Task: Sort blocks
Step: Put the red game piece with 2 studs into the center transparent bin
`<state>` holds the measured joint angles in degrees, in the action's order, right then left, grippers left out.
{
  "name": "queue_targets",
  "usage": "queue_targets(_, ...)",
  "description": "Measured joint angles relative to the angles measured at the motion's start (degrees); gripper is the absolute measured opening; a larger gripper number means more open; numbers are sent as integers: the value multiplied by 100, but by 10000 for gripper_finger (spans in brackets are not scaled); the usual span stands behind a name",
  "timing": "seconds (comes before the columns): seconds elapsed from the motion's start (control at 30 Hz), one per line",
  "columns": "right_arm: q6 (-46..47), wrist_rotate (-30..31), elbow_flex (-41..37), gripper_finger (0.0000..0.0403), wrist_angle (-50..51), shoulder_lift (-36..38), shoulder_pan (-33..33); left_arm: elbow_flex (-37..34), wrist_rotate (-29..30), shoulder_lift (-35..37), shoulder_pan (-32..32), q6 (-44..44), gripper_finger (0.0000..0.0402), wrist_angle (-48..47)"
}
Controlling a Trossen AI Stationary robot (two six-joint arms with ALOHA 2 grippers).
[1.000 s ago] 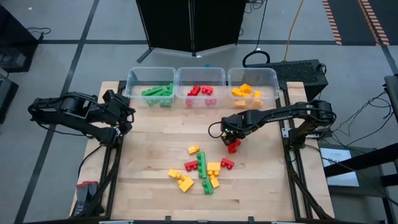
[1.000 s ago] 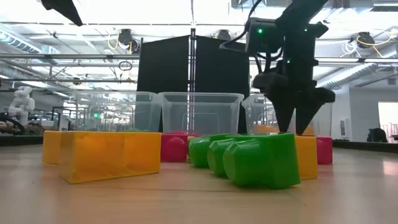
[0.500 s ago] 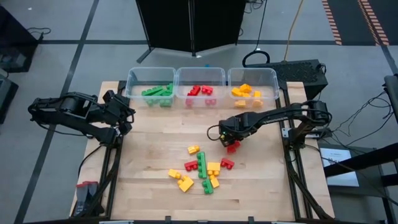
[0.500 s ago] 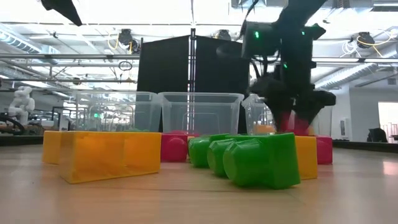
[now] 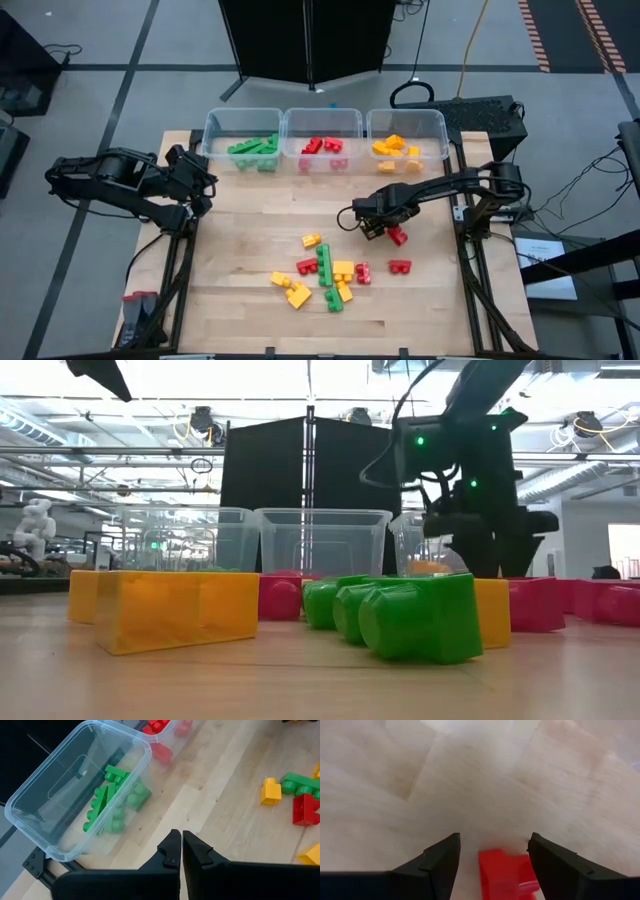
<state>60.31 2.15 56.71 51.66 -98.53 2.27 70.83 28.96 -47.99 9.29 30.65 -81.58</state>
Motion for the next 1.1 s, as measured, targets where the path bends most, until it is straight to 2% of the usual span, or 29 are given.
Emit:
queue_targets(0.13,-269,63,3,226,-10,105,-94,-1,-1,0,1,0,0,0)
queue_targets(0.33,-161,883,61,226,473,565,-442,-1,0,0,0,9,0,0)
queue_targets(0.5,-126,945,57,226,729,726,-742,-1,-1,0,-1,9,0,0)
queue_targets(0.63,-97,915,43,226,709,738,-980,-1,0,0,1,11,0,2)
queue_targets(0.8,307,554,-448,226,538,742,-1160,-1,1,0,-1,7,0,2)
queue_targets(1.0,386,-135,-1194,226,-750,774,-1257,-1,1,0,-1,5,0,2)
queue_targets(1.1,599,-210,-1328,215,-857,778,-1251,-1,1,0,0,4,0,4)
